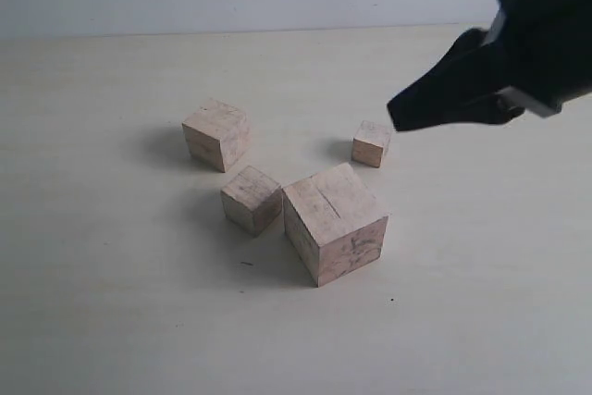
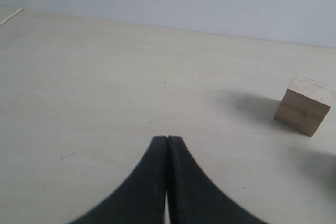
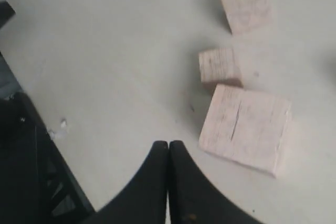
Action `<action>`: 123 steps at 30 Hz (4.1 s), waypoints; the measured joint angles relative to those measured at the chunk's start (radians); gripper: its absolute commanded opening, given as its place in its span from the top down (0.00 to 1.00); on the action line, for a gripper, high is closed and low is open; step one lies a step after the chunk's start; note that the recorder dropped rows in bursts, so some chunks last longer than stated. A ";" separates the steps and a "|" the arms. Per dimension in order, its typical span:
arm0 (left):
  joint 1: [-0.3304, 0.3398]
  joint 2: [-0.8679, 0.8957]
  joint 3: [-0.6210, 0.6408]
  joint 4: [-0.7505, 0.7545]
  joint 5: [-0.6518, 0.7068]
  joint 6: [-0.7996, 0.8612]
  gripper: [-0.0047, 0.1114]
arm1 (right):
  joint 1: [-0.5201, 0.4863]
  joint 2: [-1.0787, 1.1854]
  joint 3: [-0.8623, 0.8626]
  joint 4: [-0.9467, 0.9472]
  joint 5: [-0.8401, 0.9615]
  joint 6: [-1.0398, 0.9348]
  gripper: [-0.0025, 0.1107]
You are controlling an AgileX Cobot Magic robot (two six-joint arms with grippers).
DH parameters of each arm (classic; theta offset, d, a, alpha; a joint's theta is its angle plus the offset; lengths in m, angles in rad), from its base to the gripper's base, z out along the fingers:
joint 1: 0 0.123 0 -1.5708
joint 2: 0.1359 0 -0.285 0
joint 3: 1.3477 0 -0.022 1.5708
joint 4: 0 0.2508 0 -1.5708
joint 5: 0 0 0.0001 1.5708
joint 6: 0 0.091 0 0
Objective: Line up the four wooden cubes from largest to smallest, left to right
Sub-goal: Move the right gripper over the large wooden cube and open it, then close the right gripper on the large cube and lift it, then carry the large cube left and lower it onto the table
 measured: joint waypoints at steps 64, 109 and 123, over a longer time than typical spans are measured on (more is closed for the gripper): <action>0.000 0.000 0.000 0.000 0.000 0.000 0.96 | 0.473 0.366 -0.245 -0.903 -0.148 0.933 0.06; 0.000 0.000 0.000 0.000 0.000 0.000 0.96 | 0.473 0.546 -0.467 -0.956 -0.049 0.867 0.98; 0.000 0.000 0.000 0.000 0.000 0.000 0.96 | 0.473 0.579 -0.641 -0.899 -0.196 0.507 0.98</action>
